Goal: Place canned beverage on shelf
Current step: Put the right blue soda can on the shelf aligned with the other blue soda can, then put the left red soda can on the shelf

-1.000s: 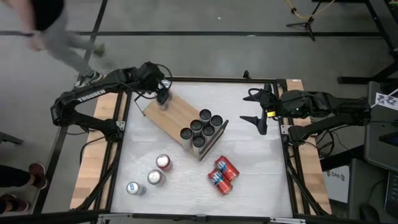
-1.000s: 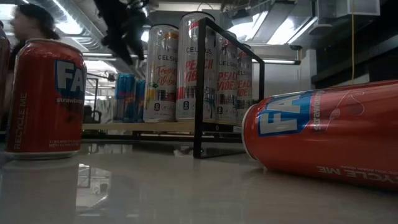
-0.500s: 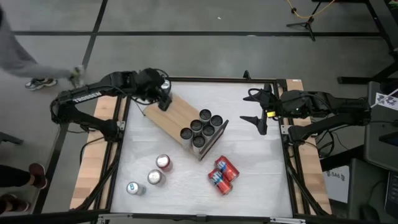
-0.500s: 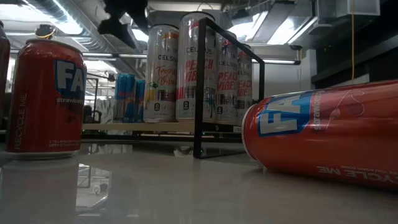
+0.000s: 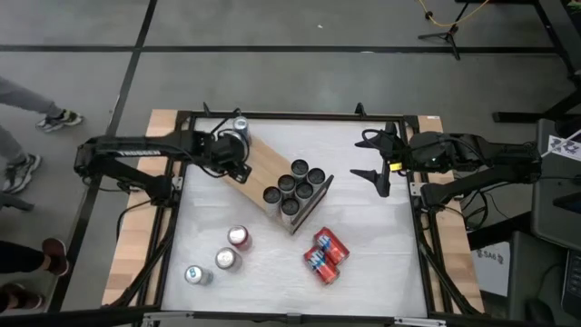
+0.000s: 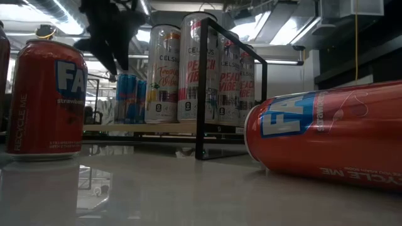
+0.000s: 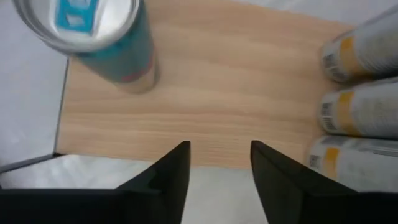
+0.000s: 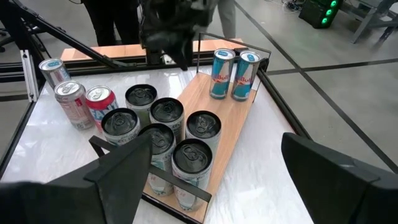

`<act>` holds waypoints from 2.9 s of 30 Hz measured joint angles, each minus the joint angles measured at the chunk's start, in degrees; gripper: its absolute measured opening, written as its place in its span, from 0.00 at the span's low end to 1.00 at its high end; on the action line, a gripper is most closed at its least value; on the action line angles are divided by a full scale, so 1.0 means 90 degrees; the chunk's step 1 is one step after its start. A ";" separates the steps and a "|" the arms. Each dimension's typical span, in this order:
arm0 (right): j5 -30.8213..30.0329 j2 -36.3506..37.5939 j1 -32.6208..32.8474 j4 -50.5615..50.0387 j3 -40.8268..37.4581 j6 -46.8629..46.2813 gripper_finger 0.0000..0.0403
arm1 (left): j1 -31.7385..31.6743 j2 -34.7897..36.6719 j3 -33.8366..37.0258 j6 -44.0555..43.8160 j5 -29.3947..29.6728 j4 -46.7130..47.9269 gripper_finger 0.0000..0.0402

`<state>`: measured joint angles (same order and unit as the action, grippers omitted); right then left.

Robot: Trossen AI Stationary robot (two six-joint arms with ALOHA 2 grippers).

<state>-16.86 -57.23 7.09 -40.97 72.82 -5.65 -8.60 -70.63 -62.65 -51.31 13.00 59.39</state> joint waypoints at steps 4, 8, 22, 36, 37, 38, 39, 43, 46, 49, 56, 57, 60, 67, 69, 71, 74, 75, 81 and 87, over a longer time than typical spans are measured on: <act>0.0000 0.0000 0.0002 0.0005 0.0000 0.0000 0.88 | -0.0051 0.0000 0.0490 -0.0130 0.0102 -0.0599 0.33; 0.0000 -0.0001 0.0001 0.0009 0.0000 0.0000 0.88 | -0.0145 0.0000 0.0851 -0.0141 0.0348 -0.1085 0.28; 0.0000 -0.0001 0.0001 0.0009 0.0000 0.0001 0.88 | -0.0650 0.0000 0.1216 -0.0266 0.0912 -0.1290 0.13; 0.0000 0.0000 0.0000 0.0007 0.0000 0.0002 0.88 | -0.0956 0.0000 0.1216 -0.0237 0.1409 -0.1272 0.01; 0.0000 -0.0001 0.0001 0.0007 0.0000 0.0000 0.88 | -0.0969 0.0000 0.1216 -0.0236 0.1432 -0.1270 0.01; 0.0000 -0.0002 0.0001 0.0007 0.0000 0.0001 0.88 | -0.0982 0.0000 0.1216 -0.0236 0.1456 -0.1268 0.00; 0.0000 -0.0001 0.0001 0.0007 0.0000 0.0002 0.88 | -0.1002 0.0000 0.1216 -0.0236 0.1482 -0.1265 0.00; 0.0000 -0.0002 0.0002 0.0007 0.0000 0.0000 0.88 | -0.1072 0.0000 0.1216 -0.0236 0.1667 -0.1237 0.00; 0.0000 -0.0002 0.0002 0.0007 0.0000 0.0000 0.88 | -0.1117 0.0002 0.1216 -0.0236 0.1680 -0.1199 0.00; 0.0000 -0.0002 0.0000 0.0007 0.0000 0.0000 0.88 | -0.1115 0.0002 0.1216 -0.0236 0.1581 -0.1202 0.00; 0.0000 -0.0002 0.0000 0.0007 0.0000 0.0001 0.88 | -0.1050 0.0010 0.1216 -0.0246 0.0977 -0.1219 0.00; 0.0000 -0.0001 0.0001 0.0005 0.0000 0.0002 0.88 | -0.1016 0.0007 0.1216 -0.0246 0.0937 -0.1226 0.00; 0.0000 -0.0002 0.0001 0.0007 0.0000 0.0001 0.88 | -0.0886 0.0012 0.1219 -0.0216 0.0822 -0.1221 0.00; 0.0000 -0.0002 0.0002 0.0005 0.0000 0.0002 0.88 | -0.0468 0.0374 0.1219 -0.0124 0.0680 -0.1237 0.00; 0.0000 0.0000 0.0002 0.0007 0.0000 0.0000 0.88 | -0.0353 0.0545 0.1219 -0.0124 0.0433 -0.1266 0.00; 0.0000 0.0000 0.0001 0.0009 0.0000 0.0002 0.88 | -0.0237 0.0684 0.1216 -0.0127 0.0025 -0.1329 0.00; 0.0000 -0.0001 0.0000 0.0009 0.0000 0.0000 0.88 | -0.0087 0.0807 0.1216 -0.0121 -0.0785 -0.1369 0.00; 0.0000 0.0000 0.0000 0.0008 0.0000 0.0001 0.88 | -0.0052 0.0834 0.1216 -0.0086 -0.1094 -0.1351 0.00; 0.0000 -0.0002 0.0000 0.0009 0.0000 0.0000 0.88 | 0.0017 0.0867 0.1216 0.0463 -0.2855 -0.1131 0.00; 0.0000 0.0000 0.0002 0.0009 0.0000 0.0000 0.88 | 0.0019 0.0867 0.1214 0.0597 -0.4254 -0.0766 0.00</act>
<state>-16.86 -57.23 7.11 -40.88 72.82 -5.65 -8.43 -62.83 -51.72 -45.93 -25.29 52.50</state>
